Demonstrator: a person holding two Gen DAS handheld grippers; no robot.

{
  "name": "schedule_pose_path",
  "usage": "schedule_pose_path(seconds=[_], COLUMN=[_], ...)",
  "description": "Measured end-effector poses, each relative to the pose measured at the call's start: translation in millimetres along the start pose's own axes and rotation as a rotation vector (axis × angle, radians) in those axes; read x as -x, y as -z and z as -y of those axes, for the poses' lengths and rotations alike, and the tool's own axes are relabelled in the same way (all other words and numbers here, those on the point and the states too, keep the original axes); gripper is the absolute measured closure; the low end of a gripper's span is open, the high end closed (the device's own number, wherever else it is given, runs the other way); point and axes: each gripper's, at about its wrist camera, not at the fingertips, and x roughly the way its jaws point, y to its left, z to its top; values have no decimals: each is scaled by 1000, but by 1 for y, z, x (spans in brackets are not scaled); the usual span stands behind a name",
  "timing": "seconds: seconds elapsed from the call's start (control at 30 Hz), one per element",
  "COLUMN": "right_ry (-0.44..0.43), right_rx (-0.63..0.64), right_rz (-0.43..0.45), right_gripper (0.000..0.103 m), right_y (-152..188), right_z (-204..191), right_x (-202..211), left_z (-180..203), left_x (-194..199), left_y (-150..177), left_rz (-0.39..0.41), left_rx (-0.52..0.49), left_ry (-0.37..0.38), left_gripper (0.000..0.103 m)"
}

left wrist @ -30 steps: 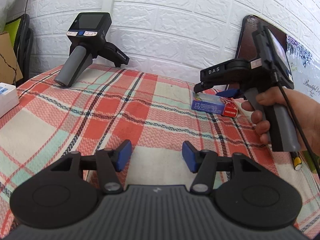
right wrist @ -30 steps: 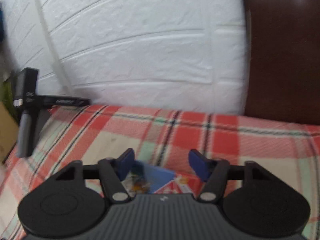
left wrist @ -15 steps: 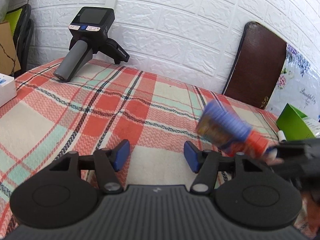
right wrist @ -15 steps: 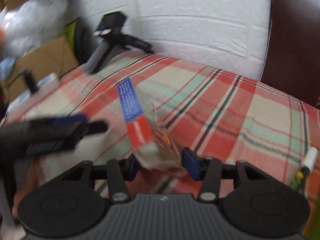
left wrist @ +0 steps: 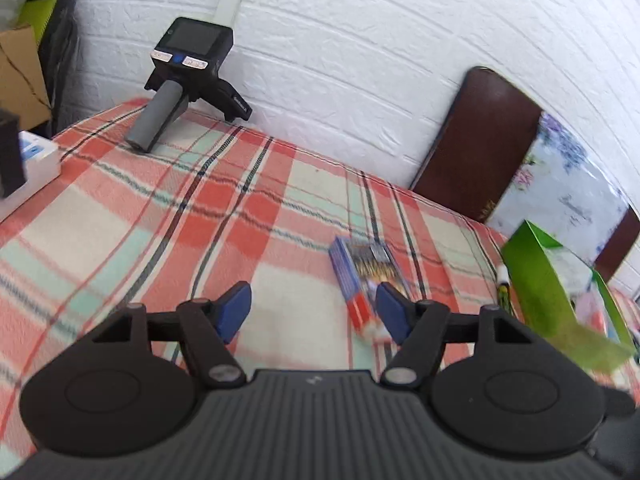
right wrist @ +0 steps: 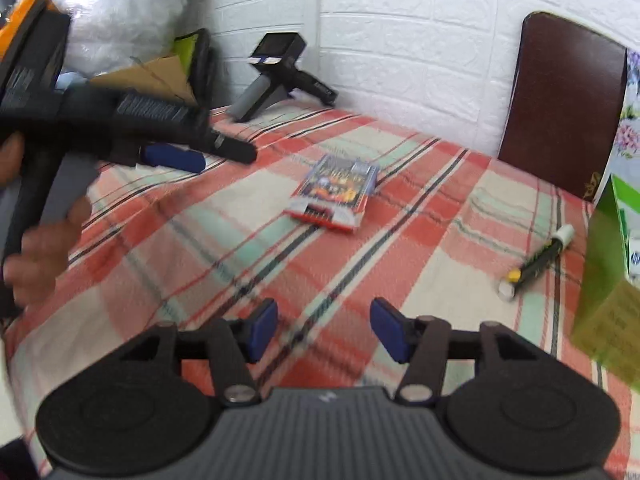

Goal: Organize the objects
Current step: 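Hold the card box with the right tool while the left tool grasps it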

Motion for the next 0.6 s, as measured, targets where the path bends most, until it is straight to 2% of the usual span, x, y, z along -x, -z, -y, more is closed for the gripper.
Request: schedule_pose_path(seconds=[0.07, 0.13, 0.17, 0.27, 0.3, 0.33, 0.37, 0.4, 0.43, 0.6], right_ry=[-1, 8, 18, -6, -4, 5, 9, 8, 0, 8], right_rx=[-30, -61, -73, -123, -126, -120, -117, -122, -125, -108], right_rz=[17, 47, 57, 38, 26, 10, -8, 3, 17, 12], right_gripper=[37, 9, 8, 8, 8, 10, 14, 18, 35, 37], right_y=[-12, -23, -29, -46, -51, -54, -56, -57, -57, -40], right_z=[1, 3, 5, 8, 7, 5, 4, 5, 6, 4], right_x=[-11, -24, -32, -63, -74, -84, -93, -97, -96, -77], left_z=[3, 10, 13, 17, 17, 16, 15, 12, 9, 19], left_x=[-21, -38, -44, -61, -67, -73, -79, -82, -82, -64], left_y=[-15, -24, -25, -28, -28, -27, -25, -23, -21, 0], left_rz=[-80, -115, -122, -143, -159, -181, -209, -219, -202, -210], left_rx=[23, 17, 5, 20, 32, 40, 46, 59, 79, 62], left_ry=[51, 55, 54, 58, 72, 86, 86, 92, 106, 152], left_gripper=[34, 34, 34, 40, 50, 65, 74, 76, 77, 77])
